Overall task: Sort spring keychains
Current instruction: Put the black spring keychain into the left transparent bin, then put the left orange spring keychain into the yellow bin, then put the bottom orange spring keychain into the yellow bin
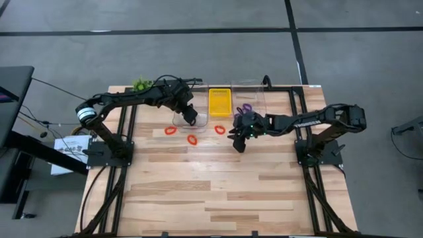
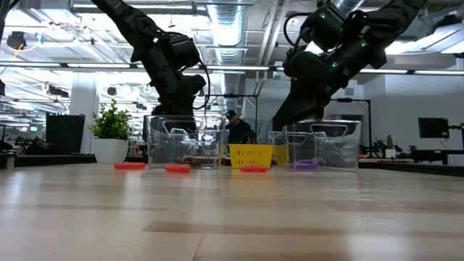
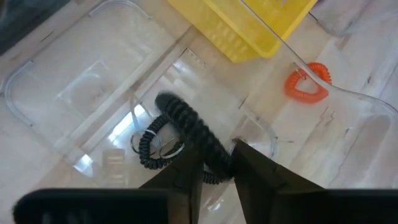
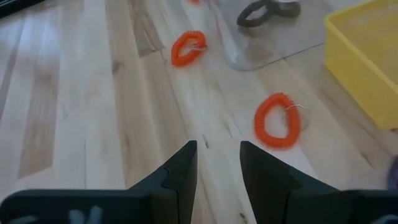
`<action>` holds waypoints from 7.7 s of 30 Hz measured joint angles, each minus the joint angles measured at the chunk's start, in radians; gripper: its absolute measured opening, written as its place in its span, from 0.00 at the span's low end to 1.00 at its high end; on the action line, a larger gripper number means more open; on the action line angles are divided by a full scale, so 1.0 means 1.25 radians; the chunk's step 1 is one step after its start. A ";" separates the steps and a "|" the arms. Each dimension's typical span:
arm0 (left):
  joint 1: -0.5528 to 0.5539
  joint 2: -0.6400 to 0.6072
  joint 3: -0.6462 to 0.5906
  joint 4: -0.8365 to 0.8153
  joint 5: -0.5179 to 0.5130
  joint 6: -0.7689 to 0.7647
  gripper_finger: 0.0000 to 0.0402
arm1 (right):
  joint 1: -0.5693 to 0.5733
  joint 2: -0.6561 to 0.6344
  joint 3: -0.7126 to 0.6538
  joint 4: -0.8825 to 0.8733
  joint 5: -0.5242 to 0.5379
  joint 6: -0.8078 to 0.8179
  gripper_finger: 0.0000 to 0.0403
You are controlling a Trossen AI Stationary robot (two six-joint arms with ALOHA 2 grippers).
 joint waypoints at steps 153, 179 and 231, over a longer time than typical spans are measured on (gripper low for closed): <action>-0.431 -0.365 -0.614 0.211 -0.216 -0.442 0.26 | 0.489 0.011 0.156 -0.379 0.382 0.290 0.26; -0.647 -0.385 -0.614 0.749 -0.255 -0.447 0.01 | 0.442 0.011 0.156 -0.320 0.400 0.223 0.26; -0.717 -0.148 -0.539 0.706 -0.289 -0.329 0.05 | 0.431 0.011 0.155 -0.350 0.401 0.203 0.26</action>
